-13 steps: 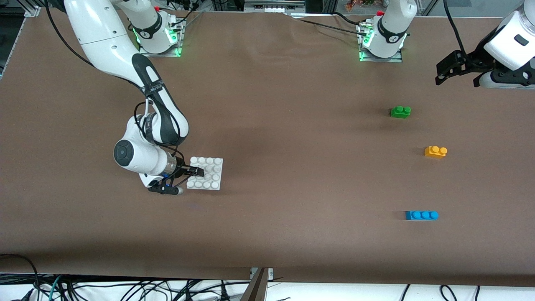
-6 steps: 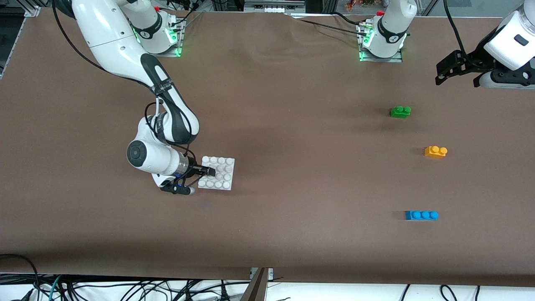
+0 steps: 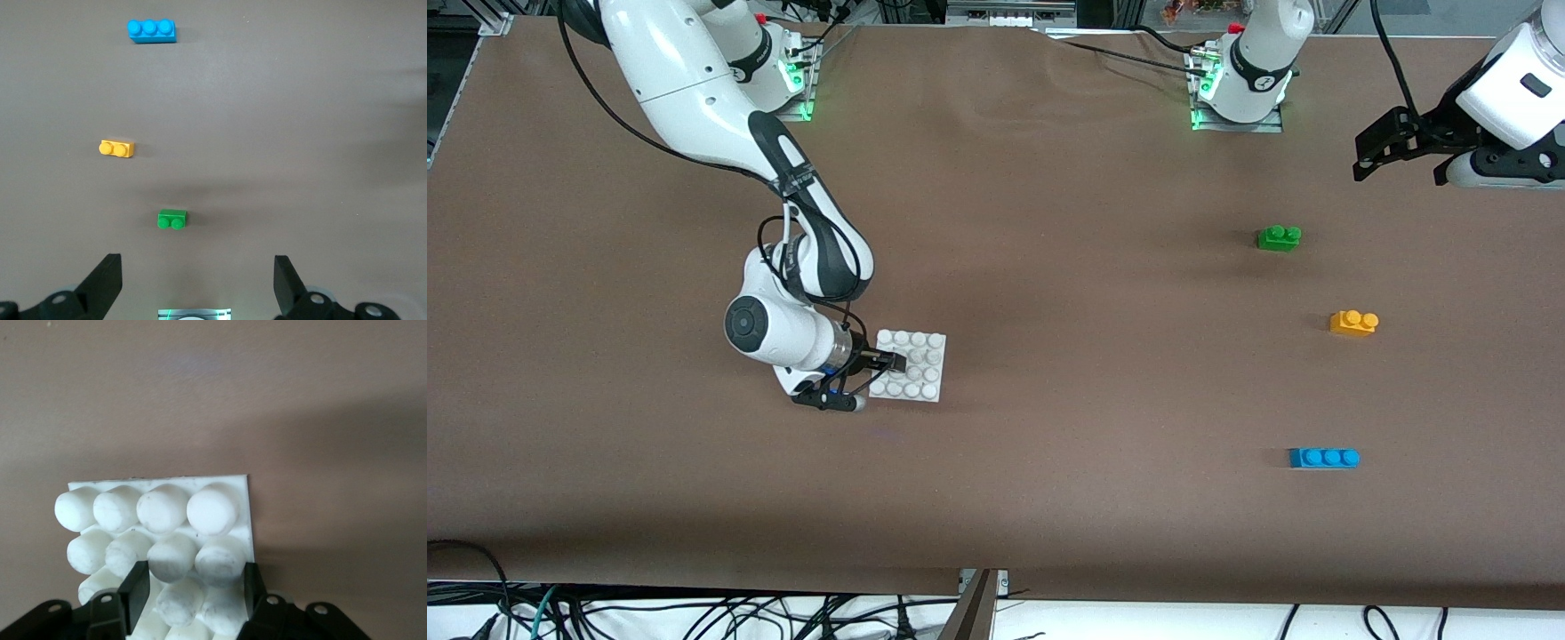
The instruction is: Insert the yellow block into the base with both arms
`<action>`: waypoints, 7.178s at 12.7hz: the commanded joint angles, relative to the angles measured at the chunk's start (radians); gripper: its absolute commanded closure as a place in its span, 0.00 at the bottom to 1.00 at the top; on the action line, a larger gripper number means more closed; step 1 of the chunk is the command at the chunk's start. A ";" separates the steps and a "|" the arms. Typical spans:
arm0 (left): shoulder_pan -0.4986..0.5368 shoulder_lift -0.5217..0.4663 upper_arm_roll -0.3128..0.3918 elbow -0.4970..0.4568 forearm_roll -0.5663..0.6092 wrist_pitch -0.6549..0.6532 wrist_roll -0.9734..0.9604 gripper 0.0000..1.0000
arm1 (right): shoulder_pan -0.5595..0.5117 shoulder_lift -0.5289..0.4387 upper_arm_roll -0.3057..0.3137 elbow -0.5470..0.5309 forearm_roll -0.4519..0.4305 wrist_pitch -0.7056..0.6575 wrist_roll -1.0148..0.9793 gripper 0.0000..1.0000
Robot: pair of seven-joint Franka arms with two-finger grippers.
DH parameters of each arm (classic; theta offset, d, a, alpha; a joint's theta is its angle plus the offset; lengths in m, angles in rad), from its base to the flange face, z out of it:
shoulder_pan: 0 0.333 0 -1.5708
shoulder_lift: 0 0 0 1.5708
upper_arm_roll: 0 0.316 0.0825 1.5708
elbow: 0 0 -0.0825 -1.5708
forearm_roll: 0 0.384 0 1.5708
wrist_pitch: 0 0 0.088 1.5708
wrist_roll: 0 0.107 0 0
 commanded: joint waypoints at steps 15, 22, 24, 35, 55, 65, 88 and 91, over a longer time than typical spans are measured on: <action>0.003 0.006 -0.005 0.025 -0.014 -0.017 -0.009 0.00 | 0.156 0.118 0.007 0.162 0.021 0.003 0.115 0.36; 0.003 0.006 -0.005 0.025 -0.014 -0.017 -0.010 0.00 | 0.216 0.159 0.007 0.232 0.021 0.004 0.159 0.36; 0.003 0.006 -0.004 0.025 -0.014 -0.018 -0.007 0.00 | 0.219 0.169 0.007 0.254 0.022 0.004 0.159 0.36; 0.003 0.006 -0.004 0.024 -0.014 -0.018 -0.009 0.00 | 0.307 0.241 0.007 0.377 0.021 0.026 0.211 0.36; 0.002 0.005 -0.005 0.027 -0.017 -0.017 -0.012 0.00 | 0.201 0.158 -0.015 0.464 -0.036 -0.259 0.141 0.00; 0.005 0.029 -0.001 0.033 -0.009 -0.014 -0.009 0.00 | 0.132 0.003 -0.320 0.420 -0.094 -0.710 0.058 0.00; 0.156 0.298 0.152 -0.629 0.086 0.932 0.355 0.00 | -0.234 -0.724 -0.204 -0.008 -0.409 -0.715 -0.072 0.00; 0.187 0.348 0.156 -0.631 0.072 0.991 0.482 0.00 | -0.256 -0.726 -0.205 -0.053 -0.375 -0.620 -0.097 0.00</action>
